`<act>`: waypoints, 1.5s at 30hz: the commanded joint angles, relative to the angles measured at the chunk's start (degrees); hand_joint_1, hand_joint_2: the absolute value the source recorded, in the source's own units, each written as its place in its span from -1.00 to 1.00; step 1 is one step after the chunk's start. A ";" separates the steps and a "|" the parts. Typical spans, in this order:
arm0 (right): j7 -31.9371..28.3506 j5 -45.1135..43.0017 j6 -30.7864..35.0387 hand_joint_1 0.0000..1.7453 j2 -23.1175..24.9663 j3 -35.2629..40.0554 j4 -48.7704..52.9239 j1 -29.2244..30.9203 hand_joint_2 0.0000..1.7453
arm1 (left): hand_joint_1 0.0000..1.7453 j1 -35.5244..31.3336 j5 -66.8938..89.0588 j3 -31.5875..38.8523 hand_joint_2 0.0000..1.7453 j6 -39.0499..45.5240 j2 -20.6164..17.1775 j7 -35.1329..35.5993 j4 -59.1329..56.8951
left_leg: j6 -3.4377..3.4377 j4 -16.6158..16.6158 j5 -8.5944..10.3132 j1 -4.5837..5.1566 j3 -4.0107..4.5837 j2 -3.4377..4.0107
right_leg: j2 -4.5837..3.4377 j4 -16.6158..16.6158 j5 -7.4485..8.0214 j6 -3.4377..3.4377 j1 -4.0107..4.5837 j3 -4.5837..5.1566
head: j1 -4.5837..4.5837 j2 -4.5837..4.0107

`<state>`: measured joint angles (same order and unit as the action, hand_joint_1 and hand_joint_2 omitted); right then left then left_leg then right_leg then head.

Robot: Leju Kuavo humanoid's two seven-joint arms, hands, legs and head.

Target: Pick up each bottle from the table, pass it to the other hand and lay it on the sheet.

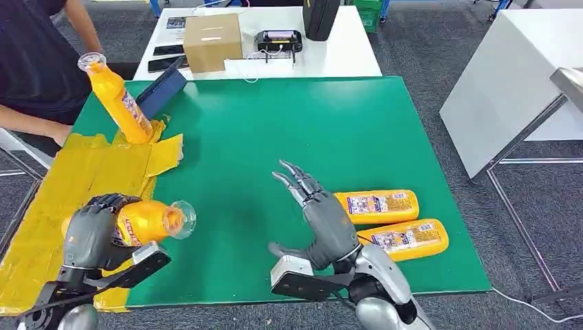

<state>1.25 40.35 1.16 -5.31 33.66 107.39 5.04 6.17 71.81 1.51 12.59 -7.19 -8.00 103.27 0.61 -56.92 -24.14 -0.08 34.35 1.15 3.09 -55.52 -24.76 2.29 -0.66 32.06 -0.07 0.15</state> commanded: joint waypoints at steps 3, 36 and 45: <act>-1.30 -3.97 -2.12 -1.00 -4.55 -7.22 4.73 -0.82 1.00 | 1.00 -1.40 8.54 -2.58 1.00 -1.02 -8.70 2.25 -18.13 | -0.04 0.11 -0.02 0.02 -0.25 -0.13 | -0.13 0.07 -0.06 -0.07 -0.05 -0.25 | -0.04 0.00; -5.46 2.24 2.40 -1.00 -11.15 -4.74 9.43 -7.70 1.00 | -1.00 0.14 8.74 -6.01 -1.00 -2.39 -12.22 2.30 -18.79 | -0.06 0.00 -0.14 -0.08 -0.41 -0.29 | -0.16 0.09 -0.19 -0.09 0.03 -0.52 | -0.04 0.00; -11.03 5.82 7.63 -1.00 -12.67 -10.55 12.47 -14.88 1.00 | -1.00 1.64 10.22 -2.47 -1.00 2.34 -8.06 2.74 -14.86 | -0.07 -0.01 -0.09 -0.02 -0.17 -0.11 | -0.21 0.02 -0.08 -0.08 -0.02 -0.21 | -0.04 0.00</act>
<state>-9.14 46.29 8.72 -15.95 26.93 118.38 -6.56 7.45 81.05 -3.59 13.72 -19.35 -5.86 86.62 0.57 -56.91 -24.17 -0.07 34.36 1.12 3.10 -55.52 -24.78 2.28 -0.66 32.05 -0.11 0.15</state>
